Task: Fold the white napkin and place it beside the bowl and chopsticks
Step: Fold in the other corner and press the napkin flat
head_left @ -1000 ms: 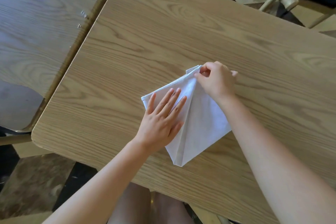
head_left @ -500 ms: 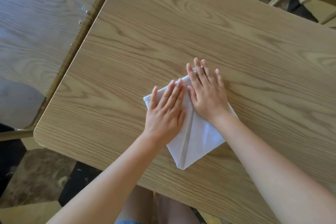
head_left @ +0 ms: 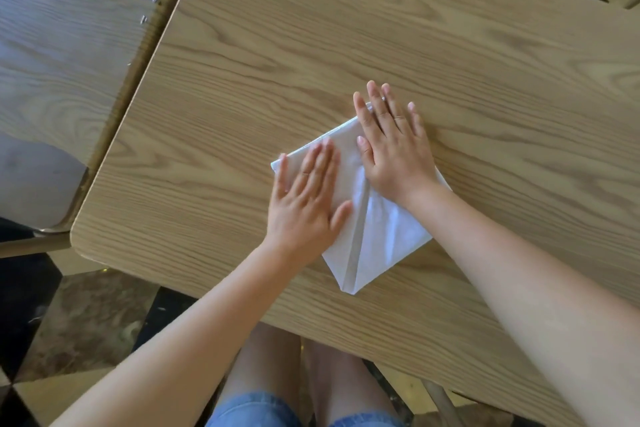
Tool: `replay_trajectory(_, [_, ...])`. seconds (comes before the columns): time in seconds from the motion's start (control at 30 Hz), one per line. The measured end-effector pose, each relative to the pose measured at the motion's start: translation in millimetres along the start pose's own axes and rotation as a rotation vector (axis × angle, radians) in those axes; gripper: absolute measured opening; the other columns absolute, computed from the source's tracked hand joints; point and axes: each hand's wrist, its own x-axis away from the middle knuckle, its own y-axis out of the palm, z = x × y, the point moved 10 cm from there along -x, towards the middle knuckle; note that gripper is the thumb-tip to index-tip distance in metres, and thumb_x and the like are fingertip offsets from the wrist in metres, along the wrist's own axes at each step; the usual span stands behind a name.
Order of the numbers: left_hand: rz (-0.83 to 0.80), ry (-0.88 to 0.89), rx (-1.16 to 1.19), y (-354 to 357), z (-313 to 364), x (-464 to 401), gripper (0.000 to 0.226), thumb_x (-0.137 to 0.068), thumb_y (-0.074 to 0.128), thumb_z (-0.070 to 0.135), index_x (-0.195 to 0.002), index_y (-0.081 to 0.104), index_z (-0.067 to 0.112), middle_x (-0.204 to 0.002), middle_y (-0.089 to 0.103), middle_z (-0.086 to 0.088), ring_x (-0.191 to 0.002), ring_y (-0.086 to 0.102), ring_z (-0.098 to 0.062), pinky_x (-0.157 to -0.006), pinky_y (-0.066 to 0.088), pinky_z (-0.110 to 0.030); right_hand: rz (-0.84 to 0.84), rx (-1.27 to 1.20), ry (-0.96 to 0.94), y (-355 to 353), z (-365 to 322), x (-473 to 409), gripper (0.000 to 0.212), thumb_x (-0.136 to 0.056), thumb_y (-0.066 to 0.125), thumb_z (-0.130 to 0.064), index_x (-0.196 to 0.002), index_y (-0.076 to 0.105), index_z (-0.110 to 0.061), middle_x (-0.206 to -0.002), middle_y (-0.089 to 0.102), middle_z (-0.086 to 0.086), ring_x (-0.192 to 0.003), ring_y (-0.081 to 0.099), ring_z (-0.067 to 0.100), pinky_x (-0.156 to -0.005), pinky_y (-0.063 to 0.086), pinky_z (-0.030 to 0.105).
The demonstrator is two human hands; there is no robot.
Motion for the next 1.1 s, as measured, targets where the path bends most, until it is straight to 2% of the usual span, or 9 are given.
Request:
replay_trajectory(0.13, [-0.097, 0.366, 0.000, 9.7, 33.7, 24.0, 0.067, -0.094, 0.022, 0.051, -0.147, 0.023, 0.010, -0.154, 0.022, -0.003, -0.142, 0.020, -0.016, -0.116, 0.012, -0.043, 0.001, -0.010, 0.000, 0.2, 1.9, -1.3, 0.057, -0.092, 0.024, -0.032, -0.148, 0.016, -0.019, -0.156, 0.017, 0.005, -0.144, 0.014, 0.023, -0.113, 0.014, 0.050])
replay_trajectory(0.33, [-0.229, 0.707, -0.042, 21.0, 52.1, 74.9, 0.061, -0.096, 0.022, 0.048, -0.150, 0.017, 0.018, -0.157, 0.015, 0.004, -0.145, 0.007, -0.015, -0.117, 0.004, -0.044, 0.002, 0.000, -0.002, -0.9, 0.7, 0.5, 0.057, -0.094, 0.025, -0.031, -0.148, 0.013, -0.019, -0.157, 0.013, 0.005, -0.144, 0.010, 0.022, -0.114, 0.010, 0.049])
replay_trajectory(0.5, [-0.287, 0.800, -0.020, 22.5, 54.9, 109.4, 0.057, -0.098, 0.027, 0.043, -0.149, 0.020, 0.020, -0.156, 0.017, 0.004, -0.145, 0.008, -0.016, -0.117, 0.006, -0.044, -0.020, 0.003, -0.003, -0.7, 0.6, 0.7, 0.057, -0.094, 0.023, -0.031, -0.148, 0.009, -0.020, -0.158, 0.009, 0.004, -0.145, 0.006, 0.021, -0.114, 0.007, 0.049])
replay_trajectory(0.73, [-0.325, 0.785, -0.002, 19.8, 56.5, 121.8, 0.058, -0.097, 0.030, 0.043, -0.149, 0.021, 0.018, -0.156, 0.019, 0.003, -0.145, 0.009, -0.016, -0.116, 0.007, -0.043, -0.035, 0.003, 0.007, -1.0, 1.7, 1.3, 0.057, -0.094, 0.022, -0.031, -0.148, 0.008, -0.021, -0.158, 0.008, 0.003, -0.145, 0.005, 0.020, -0.114, 0.006, 0.051])
replay_trajectory(0.8, [-0.336, 0.800, 0.108, 9.4, 58.7, 117.9, 0.058, -0.098, 0.027, 0.045, -0.149, 0.020, 0.018, -0.156, 0.019, 0.002, -0.145, 0.010, -0.013, -0.116, 0.007, -0.042, -0.034, -0.025, -0.003, -4.1, 0.4, 1.1, 0.058, -0.095, 0.024, -0.033, -0.148, 0.006, -0.022, -0.158, 0.007, 0.002, -0.145, 0.004, 0.019, -0.113, 0.004, 0.055])
replay_trajectory(0.87, [-0.248, 0.695, 0.269, -15.7, 54.0, 85.5, 0.053, -0.099, 0.026, 0.040, -0.147, 0.027, 0.018, -0.152, 0.031, 0.000, -0.141, 0.023, -0.011, -0.114, 0.018, -0.038, 0.020, -0.119, 0.009, -12.3, 3.2, 2.8, 0.061, -0.094, 0.030, -0.036, -0.148, 0.004, -0.023, -0.158, 0.005, 0.001, -0.145, 0.003, 0.017, -0.111, 0.002, 0.058])
replay_trajectory(0.97, [0.077, 0.263, 0.328, -54.3, 12.1, -2.0, 0.049, -0.092, 0.037, 0.034, -0.135, 0.044, 0.011, -0.134, 0.054, -0.008, -0.121, 0.048, -0.022, -0.097, 0.037, -0.036, 0.247, -0.303, 0.258, -41.3, 38.9, 16.5, 0.059, -0.091, 0.041, -0.034, -0.146, 0.023, -0.018, -0.154, 0.025, 0.005, -0.142, 0.019, 0.021, -0.111, 0.013, 0.052])
replay_trajectory(1.03, [0.019, 0.025, 0.244, -50.8, -8.7, -45.8, 0.050, -0.089, 0.040, 0.035, -0.132, 0.047, 0.011, -0.126, 0.054, -0.010, -0.116, 0.049, -0.030, -0.090, 0.041, -0.040, 0.376, -0.315, 0.402, -57.7, 62.8, 31.2, 0.049, -0.084, 0.053, -0.025, -0.131, 0.049, -0.013, -0.133, 0.051, 0.011, -0.125, 0.044, 0.032, -0.099, 0.033, 0.049])
replay_trajectory(1.1, [-0.110, -0.057, 0.130, -35.2, -14.8, -71.7, 0.042, -0.091, 0.047, 0.034, -0.127, 0.050, 0.013, -0.124, 0.051, -0.009, -0.116, 0.044, -0.030, -0.085, 0.041, -0.040, 0.382, -0.307, 0.437, -62.0, 75.7, 37.2, 0.037, -0.079, 0.057, -0.020, -0.114, 0.062, -0.009, -0.110, 0.060, 0.014, -0.103, 0.055, 0.037, -0.088, 0.042, 0.044])
